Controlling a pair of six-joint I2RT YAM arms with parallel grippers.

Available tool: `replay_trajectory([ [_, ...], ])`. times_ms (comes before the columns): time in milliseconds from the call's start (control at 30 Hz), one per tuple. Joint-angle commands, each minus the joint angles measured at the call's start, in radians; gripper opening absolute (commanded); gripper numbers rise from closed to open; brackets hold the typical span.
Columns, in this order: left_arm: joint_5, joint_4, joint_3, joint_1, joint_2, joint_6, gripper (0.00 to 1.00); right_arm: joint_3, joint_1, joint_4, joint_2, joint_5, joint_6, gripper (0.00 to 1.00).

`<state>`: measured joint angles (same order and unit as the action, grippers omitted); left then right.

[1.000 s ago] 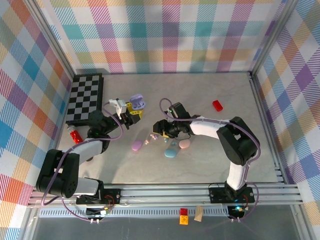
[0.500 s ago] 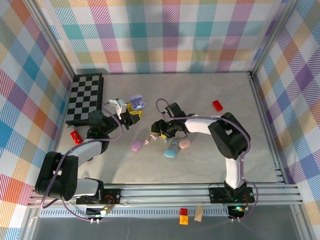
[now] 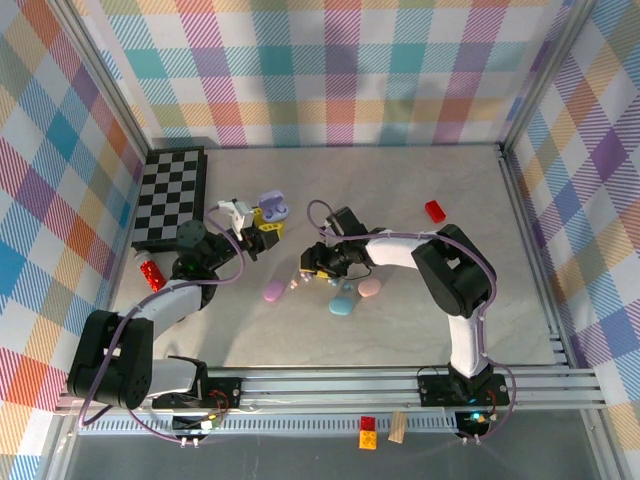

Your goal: Insert the wireless bluetooth earbuds into the charging case

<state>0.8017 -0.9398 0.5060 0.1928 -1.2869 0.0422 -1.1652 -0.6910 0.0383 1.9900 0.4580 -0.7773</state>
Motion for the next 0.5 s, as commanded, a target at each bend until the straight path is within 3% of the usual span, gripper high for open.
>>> replay_trajectory([
  [0,0.009,0.016,-0.007,-0.012,0.027,0.032,0.36,-0.005,-0.007,0.007,0.003,0.024,0.013,0.42],
  [133,0.009,0.022,-0.009,-0.012,0.030,0.039,0.36,-0.002,-0.008,-0.001,0.012,0.033,0.008,0.35],
  [467,0.006,0.032,-0.007,-0.012,0.036,0.051,0.36,-0.034,-0.028,0.113,0.018,-0.021,0.071,0.37],
])
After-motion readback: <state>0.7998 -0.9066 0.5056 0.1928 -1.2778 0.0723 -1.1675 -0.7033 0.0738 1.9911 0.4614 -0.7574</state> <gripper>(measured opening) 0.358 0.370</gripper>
